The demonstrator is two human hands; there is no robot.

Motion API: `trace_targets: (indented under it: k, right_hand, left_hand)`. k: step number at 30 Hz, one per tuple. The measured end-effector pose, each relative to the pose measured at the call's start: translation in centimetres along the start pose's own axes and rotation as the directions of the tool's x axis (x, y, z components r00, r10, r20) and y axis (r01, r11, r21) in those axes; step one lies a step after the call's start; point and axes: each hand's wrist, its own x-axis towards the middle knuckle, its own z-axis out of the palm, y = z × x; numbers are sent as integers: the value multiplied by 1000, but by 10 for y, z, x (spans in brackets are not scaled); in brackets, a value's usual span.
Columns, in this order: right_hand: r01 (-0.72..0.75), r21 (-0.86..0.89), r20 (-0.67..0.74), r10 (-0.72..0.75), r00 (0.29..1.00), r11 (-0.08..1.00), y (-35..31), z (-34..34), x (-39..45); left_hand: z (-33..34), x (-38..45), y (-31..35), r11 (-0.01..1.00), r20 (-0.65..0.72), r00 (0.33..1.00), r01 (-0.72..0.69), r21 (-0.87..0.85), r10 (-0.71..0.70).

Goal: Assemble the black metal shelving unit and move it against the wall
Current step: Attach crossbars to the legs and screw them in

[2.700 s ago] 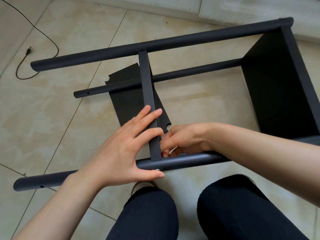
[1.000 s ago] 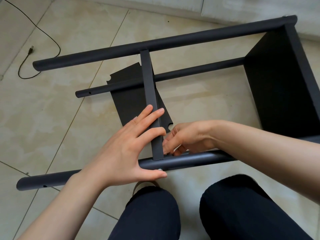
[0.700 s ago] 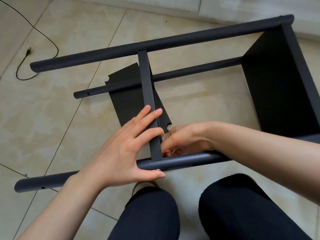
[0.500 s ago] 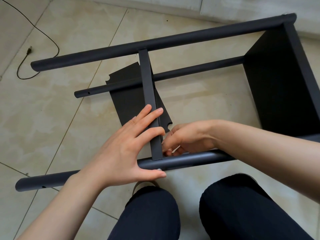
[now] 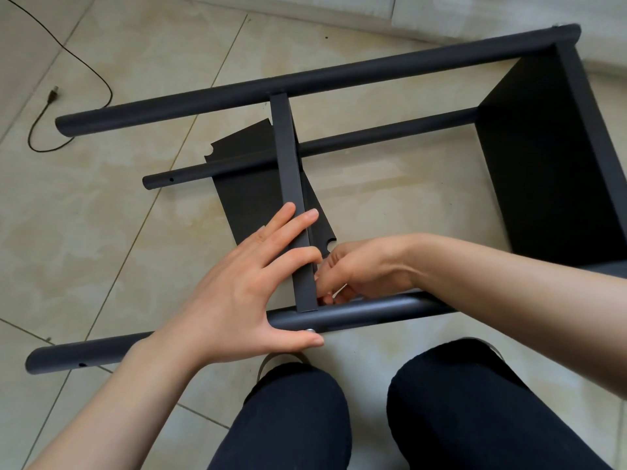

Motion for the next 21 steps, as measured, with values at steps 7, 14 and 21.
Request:
trace_targets:
  k: [7, 14, 21]
  right_hand:
    - [23, 20, 53, -24, 998, 1000, 1, -6, -4]
    - [28, 7, 38, -28, 999, 1000, 2, -4, -1]
    - [16, 19, 70, -17, 997, 1000, 2, -3, -1]
  left_hand:
    - [-1, 0, 2, 1000, 0, 1000, 5, -6, -5]
    - [0, 0, 0, 1000, -7, 1000, -6, -2, 6]
    - [1, 0, -1, 1000, -10, 1000, -12, 5, 12]
